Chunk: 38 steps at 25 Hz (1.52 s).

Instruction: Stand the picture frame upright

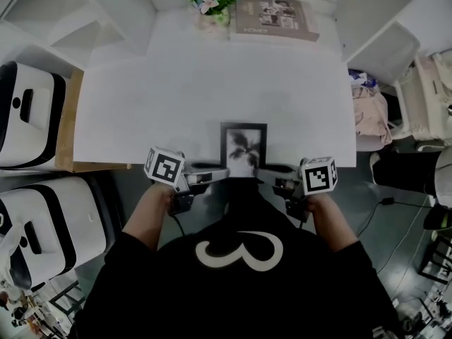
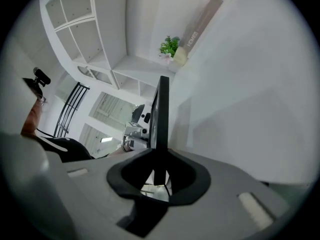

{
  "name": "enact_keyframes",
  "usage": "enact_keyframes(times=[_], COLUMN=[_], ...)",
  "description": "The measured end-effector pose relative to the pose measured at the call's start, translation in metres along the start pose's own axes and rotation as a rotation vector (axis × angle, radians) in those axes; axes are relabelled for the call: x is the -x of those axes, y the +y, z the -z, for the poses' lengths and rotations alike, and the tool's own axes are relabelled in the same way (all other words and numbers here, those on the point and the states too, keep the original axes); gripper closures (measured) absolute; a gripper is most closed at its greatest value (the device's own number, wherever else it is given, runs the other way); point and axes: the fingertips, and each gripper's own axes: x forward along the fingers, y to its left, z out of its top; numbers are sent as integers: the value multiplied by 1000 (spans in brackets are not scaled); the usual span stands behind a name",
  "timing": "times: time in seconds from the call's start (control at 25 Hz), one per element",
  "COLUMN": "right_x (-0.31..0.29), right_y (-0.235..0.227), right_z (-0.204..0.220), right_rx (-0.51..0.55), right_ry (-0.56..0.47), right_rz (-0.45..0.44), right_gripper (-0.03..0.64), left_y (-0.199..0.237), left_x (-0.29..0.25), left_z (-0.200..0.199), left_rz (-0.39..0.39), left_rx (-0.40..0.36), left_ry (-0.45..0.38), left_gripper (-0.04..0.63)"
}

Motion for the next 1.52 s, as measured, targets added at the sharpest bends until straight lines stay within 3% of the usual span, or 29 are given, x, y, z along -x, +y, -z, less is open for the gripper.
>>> enact_keyframes(times=[0.28,0.76,1.36,1.52], right_x=[9,15,9,5], right_y=[28,42,21,9], right_z=[-46,-147,-237,-252], right_rx=[172,557,935,975], right_ry=[25,3,-58,-63], right_rz=[11,177,396,430], right_gripper=[528,528,526,525], left_y=[-38,-55,-32,-21], left_x=[6,10,11,10], left_z=[-48,-151,-245,-261], left_rz=[-31,-279,-528,-578], left_rx=[-239,-599,-844,-882], left_ry=[0,-66,-197,-207], left_gripper=[514,511,505,503])
